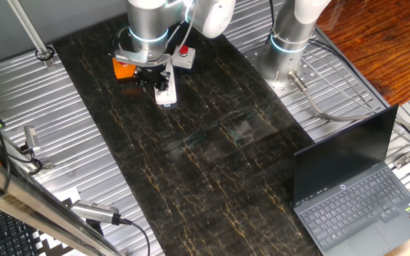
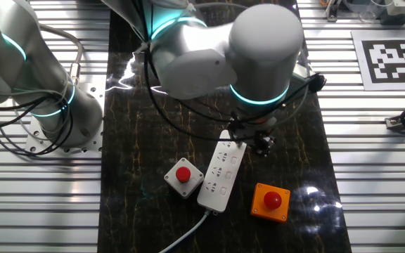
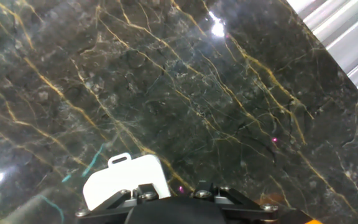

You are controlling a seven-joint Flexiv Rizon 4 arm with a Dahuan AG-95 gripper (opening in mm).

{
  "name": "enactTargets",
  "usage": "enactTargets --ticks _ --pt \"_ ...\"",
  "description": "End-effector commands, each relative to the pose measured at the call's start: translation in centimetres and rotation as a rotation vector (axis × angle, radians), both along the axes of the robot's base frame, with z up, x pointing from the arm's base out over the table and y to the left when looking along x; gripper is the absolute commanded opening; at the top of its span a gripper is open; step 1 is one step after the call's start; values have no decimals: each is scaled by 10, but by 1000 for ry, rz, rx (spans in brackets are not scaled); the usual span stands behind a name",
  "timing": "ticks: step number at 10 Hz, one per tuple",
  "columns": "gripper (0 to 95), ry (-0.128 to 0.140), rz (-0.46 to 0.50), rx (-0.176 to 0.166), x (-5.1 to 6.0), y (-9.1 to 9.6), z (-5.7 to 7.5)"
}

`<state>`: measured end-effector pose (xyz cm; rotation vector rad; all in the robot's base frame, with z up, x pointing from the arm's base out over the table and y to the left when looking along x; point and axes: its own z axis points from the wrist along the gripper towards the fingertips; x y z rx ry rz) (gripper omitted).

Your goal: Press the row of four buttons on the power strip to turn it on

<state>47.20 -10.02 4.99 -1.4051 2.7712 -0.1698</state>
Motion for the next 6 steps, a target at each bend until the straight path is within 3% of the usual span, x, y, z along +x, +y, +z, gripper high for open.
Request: enactTargets --ticks 1,5,6 --pt "380 5 8 10 -3 4 4" --pt "380 11 -38 -18 -14 9 36" --pt "190 10 -53 -18 -17 9 45"
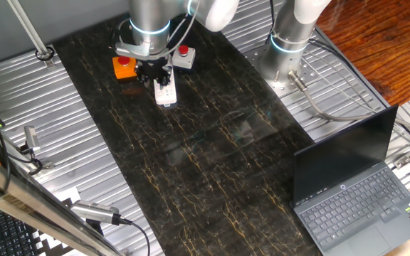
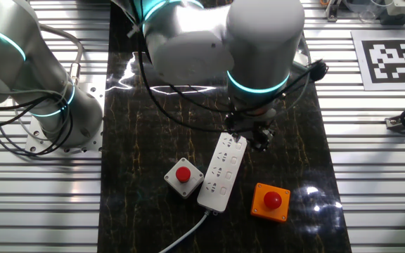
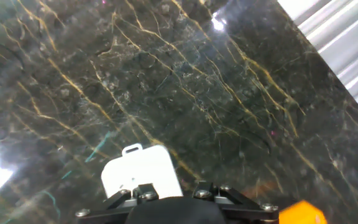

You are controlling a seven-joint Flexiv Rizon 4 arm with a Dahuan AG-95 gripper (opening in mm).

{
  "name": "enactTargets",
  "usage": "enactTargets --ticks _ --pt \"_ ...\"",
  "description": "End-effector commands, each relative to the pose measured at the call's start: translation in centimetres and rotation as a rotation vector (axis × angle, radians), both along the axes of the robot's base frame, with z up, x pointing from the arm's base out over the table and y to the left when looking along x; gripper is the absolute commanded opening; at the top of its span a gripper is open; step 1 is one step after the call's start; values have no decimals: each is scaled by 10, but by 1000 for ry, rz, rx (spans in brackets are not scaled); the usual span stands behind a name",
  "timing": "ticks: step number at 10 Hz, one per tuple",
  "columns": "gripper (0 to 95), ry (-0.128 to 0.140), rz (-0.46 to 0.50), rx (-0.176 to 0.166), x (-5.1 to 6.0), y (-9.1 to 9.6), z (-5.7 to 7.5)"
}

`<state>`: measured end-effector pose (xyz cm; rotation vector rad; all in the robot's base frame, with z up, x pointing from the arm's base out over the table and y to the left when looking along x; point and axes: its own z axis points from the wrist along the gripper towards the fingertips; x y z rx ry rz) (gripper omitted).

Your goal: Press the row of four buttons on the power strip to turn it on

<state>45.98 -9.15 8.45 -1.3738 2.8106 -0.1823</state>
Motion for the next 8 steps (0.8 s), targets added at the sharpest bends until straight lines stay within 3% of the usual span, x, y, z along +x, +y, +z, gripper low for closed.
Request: enactTargets --ticks 1,4,5,6,8 --pt "190 -8 -48 -1 -7 0 15" --pt "190 -4 -152 2 -13 -2 28" --pt "0 -10 -204 9 -13 -4 31" --pt "0 -13 -263 10 -11 -2 34" --pt "0 -14 -311 -32 -7 1 39"
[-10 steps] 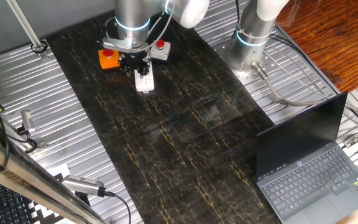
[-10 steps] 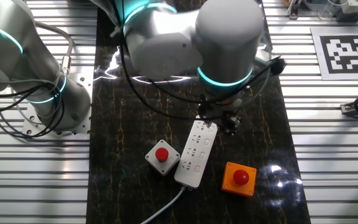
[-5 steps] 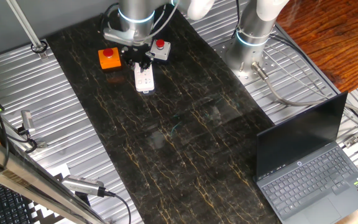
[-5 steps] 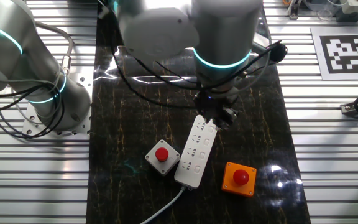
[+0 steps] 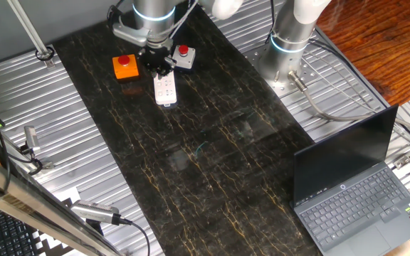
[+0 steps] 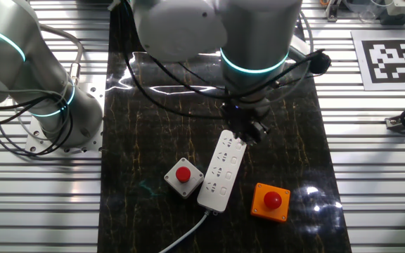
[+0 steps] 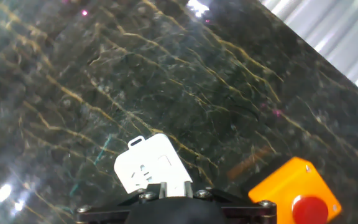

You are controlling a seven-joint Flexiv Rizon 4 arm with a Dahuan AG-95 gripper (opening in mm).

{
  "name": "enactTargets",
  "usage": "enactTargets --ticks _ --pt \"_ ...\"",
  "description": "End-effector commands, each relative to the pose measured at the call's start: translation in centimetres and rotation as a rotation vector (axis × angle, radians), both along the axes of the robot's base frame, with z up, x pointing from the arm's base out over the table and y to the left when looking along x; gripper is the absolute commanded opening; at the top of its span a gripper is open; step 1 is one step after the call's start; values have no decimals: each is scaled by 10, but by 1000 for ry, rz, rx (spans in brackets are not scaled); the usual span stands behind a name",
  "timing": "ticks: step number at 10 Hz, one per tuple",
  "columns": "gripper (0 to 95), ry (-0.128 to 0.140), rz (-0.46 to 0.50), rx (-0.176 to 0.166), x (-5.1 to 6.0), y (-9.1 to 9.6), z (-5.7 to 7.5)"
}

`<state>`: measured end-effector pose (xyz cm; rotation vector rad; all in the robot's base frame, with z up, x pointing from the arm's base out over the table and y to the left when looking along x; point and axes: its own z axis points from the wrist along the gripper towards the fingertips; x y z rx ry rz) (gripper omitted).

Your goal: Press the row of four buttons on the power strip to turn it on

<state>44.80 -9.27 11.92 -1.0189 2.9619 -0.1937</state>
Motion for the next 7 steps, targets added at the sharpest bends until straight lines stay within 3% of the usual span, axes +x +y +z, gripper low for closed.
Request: enactTargets --ticks 1,7 --pt "0 0 -80 -35 6 3 5" --pt "0 -11 -142 -16 7 5 5"
